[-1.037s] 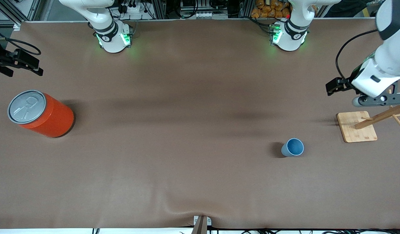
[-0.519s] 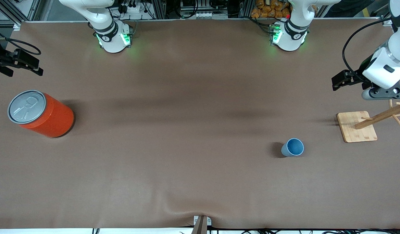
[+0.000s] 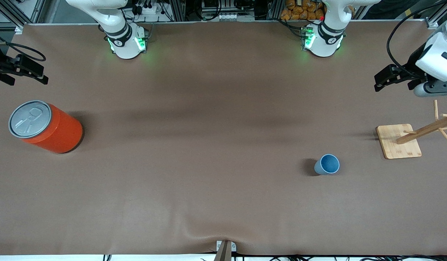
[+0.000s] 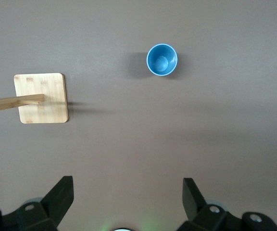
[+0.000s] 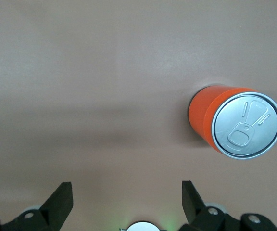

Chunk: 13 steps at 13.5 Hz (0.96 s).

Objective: Flip cup

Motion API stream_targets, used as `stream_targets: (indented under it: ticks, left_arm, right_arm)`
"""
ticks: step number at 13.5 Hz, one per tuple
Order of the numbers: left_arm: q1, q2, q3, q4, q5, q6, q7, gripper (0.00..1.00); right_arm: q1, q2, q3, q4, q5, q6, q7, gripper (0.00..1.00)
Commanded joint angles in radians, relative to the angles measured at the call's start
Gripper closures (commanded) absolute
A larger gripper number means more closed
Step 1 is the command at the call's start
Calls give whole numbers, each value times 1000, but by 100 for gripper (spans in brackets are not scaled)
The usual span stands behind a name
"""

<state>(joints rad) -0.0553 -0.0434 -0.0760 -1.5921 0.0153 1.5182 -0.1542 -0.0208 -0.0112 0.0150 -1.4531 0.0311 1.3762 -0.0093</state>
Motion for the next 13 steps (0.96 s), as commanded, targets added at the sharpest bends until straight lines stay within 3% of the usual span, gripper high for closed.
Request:
stream_targets:
  ticks: [1,13]
  left_arm:
    - [6,-15,-5,-3,-18,-9,65,0]
    - [14,-18,2,3,-17,-10,194,0]
  right_arm:
    - [-1,2,-3,13,3,-12,-8,0]
    - [-2,2,-3,11,3,-14,-8,0]
